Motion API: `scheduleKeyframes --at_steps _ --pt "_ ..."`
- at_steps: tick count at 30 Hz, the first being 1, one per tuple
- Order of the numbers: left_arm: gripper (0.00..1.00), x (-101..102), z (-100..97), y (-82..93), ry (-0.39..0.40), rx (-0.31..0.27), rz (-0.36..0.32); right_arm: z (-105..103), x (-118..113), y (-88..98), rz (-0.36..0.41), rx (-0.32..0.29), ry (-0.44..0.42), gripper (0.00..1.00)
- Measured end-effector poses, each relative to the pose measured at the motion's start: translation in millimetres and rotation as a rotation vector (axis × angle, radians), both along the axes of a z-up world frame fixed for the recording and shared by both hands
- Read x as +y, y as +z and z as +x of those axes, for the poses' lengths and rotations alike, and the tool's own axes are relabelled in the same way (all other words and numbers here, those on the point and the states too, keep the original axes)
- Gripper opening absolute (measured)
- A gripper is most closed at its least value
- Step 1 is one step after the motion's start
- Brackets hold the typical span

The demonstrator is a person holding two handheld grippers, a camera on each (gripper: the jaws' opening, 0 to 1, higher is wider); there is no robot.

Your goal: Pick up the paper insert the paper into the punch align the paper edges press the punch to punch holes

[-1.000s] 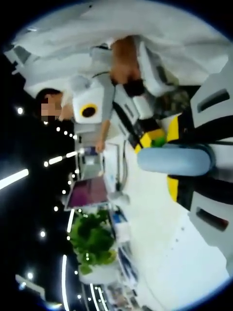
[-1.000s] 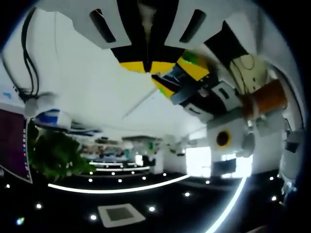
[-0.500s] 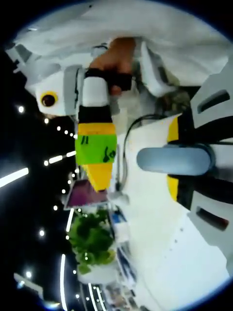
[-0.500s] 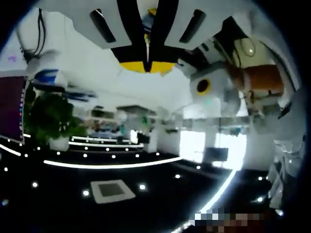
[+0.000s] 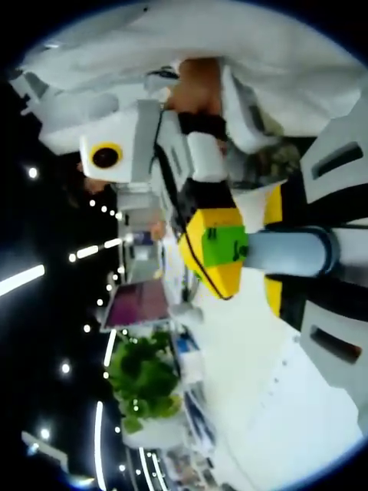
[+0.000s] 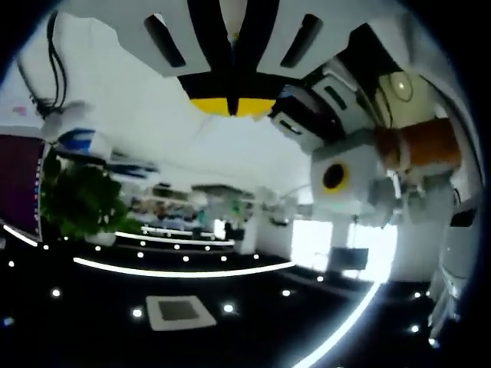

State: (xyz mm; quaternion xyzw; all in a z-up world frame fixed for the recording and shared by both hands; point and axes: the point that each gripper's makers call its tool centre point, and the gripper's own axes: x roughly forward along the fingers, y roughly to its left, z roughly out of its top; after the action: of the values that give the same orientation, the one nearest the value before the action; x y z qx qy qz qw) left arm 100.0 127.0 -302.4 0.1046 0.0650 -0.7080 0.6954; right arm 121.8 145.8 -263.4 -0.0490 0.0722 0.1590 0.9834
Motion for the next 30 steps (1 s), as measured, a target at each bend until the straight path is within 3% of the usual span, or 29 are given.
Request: scheduleKeyframes --at_steps 6,10,16,18,20,21,22,23,24,25,30 --pt "0.25 -1.3 1.4 0.1 0.0 0.001 0.0 0.4 -5.5 -13.8 0.148 0.022 -0.017 0.01" --pt "0.25 -1.5 1.5 0.0 0.0 0.003 0.001 0.3 -8.5 -18.4 0.207 0.022 -0.023 0.01" --pt "0.25 -0.6 0.9 0.1 0.001 0.005 0.0 -1.9 -8.0 -15.8 0.219 0.014 -0.008 0.02" --pt "0.25 -0.7 0.8 0.3 0.001 0.005 -0.001 -2.0 -7.1 -8.7 0.219 -0.001 -0.001 0.03" --pt "0.25 -0.9 0.8 0.7 0.002 0.002 -0.002 -1.6 1.0 13.5 0.257 -0.055 0.046 0.03" --pt "0.25 -1.1 0.1 1.3 0.001 -0.001 -0.004 0.1 2.6 15.0 0.237 -0.031 0.04 0.03" --pt "0.25 -1.1 -0.1 1.4 0.0 -0.002 -0.004 1.7 5.7 15.4 0.168 -0.036 0.056 0.03" --pt "0.25 -1.3 -0.1 1.5 0.0 -0.003 -0.005 3.3 9.4 20.3 0.154 -0.056 0.074 0.03" --pt "0.25 -1.5 0.0 1.7 0.0 -0.006 -0.006 3.3 12.6 24.6 0.195 -0.05 0.086 0.04" --pt "0.25 -1.5 0.3 1.8 0.001 -0.006 -0.006 4.1 14.4 20.5 0.215 -0.003 0.09 0.04" --pt "0.26 -2.2 1.8 1.5 0.011 0.01 -0.007 9.7 10.8 32.6 0.19 -0.062 0.113 0.05"
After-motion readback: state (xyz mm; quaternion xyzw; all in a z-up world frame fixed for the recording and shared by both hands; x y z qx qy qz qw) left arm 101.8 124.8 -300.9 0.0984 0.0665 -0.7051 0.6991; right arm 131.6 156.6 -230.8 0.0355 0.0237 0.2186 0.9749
